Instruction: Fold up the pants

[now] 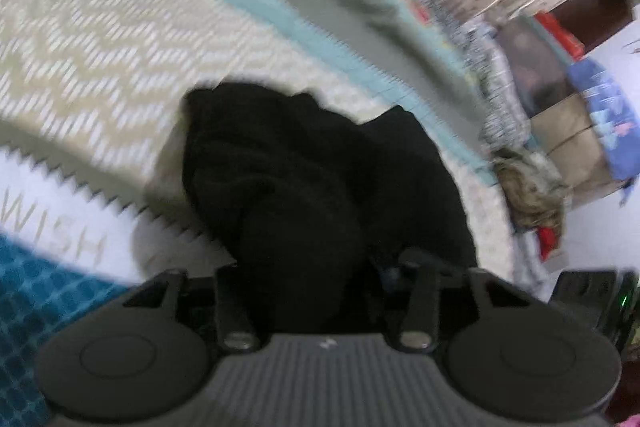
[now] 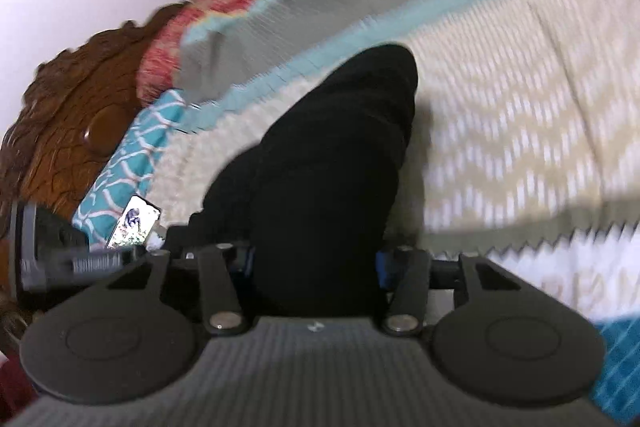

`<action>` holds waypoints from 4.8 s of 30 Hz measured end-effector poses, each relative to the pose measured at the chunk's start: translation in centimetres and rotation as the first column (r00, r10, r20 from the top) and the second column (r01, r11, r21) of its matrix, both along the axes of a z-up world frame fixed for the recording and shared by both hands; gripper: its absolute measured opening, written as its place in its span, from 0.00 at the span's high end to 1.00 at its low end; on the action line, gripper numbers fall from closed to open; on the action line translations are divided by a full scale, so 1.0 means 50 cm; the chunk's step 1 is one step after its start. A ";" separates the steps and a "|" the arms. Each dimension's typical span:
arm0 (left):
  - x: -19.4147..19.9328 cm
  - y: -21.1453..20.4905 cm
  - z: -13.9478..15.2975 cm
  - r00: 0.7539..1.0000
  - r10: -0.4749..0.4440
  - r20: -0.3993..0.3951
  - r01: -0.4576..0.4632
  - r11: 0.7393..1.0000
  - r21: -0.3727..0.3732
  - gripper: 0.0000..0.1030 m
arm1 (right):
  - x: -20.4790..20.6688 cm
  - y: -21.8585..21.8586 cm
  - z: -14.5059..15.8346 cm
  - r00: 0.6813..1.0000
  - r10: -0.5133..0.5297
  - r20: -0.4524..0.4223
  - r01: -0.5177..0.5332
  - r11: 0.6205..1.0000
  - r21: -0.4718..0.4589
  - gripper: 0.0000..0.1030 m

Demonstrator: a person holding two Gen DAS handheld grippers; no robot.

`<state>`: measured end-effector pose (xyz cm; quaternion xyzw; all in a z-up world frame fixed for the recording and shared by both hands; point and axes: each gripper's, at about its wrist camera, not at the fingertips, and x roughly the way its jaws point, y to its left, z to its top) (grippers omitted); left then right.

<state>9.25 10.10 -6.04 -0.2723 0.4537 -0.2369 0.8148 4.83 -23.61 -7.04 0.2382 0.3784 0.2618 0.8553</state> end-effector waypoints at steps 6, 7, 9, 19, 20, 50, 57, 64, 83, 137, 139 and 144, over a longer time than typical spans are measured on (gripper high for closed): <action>0.058 -0.065 0.111 0.984 -0.043 0.174 0.043 0.999 0.000 0.63 | 0.010 -0.014 0.082 0.965 -0.053 0.255 0.061 0.998 -0.022 0.49; 0.078 -0.077 0.129 0.978 -0.057 0.203 0.057 0.998 0.006 0.63 | 0.024 -0.023 0.094 0.957 -0.068 0.283 0.075 0.997 -0.014 0.50; 0.121 -0.108 0.164 0.963 -0.083 0.255 0.077 0.996 0.033 0.63 | 0.060 -0.037 0.112 0.938 -0.086 0.336 0.096 0.995 -0.013 0.50; 0.362 -0.247 0.197 0.938 -0.105 0.331 0.052 0.985 0.165 0.62 | 0.338 -0.091 0.121 0.891 -0.158 0.426 0.183 0.983 -0.018 0.49; 0.391 -0.255 0.191 0.939 -0.099 0.328 0.045 0.985 0.169 0.62 | 0.368 -0.092 0.117 0.890 -0.163 0.426 0.188 0.982 -0.018 0.49; 0.357 -0.340 0.143 0.959 -0.019 0.282 -0.149 0.814 0.561 0.41 | 0.300 -0.141 0.015 0.876 -0.440 0.199 0.470 0.871 -0.143 0.28; 0.197 -0.307 0.207 0.953 0.003 0.303 -0.182 0.806 0.563 0.32 | 0.159 -0.096 0.065 0.871 -0.429 0.241 0.471 0.869 -0.153 0.25; 0.052 -0.264 0.252 0.939 0.015 0.345 -0.223 0.789 0.573 0.31 | 0.054 -0.068 0.088 0.882 -0.409 0.234 0.447 0.882 -0.147 0.19; -0.164 -0.237 0.282 0.893 0.014 0.451 -0.302 0.760 0.575 0.03 | -0.125 -0.033 0.101 0.892 -0.354 0.282 0.410 0.896 -0.171 0.11; -0.179 -0.161 0.188 0.941 0.130 0.314 -0.309 0.711 0.632 0.00 | -0.133 -0.024 0.039 0.892 -0.434 0.128 0.453 0.859 -0.240 0.07; -0.178 -0.169 0.186 0.942 0.113 0.315 -0.300 0.701 0.647 0.00 | -0.134 -0.026 0.039 0.892 -0.434 0.130 0.453 0.861 -0.234 0.07; -0.180 -0.197 0.183 0.942 0.062 0.330 -0.285 0.667 0.689 0.00 | -0.135 -0.030 0.036 0.889 -0.440 0.122 0.457 0.861 -0.222 0.07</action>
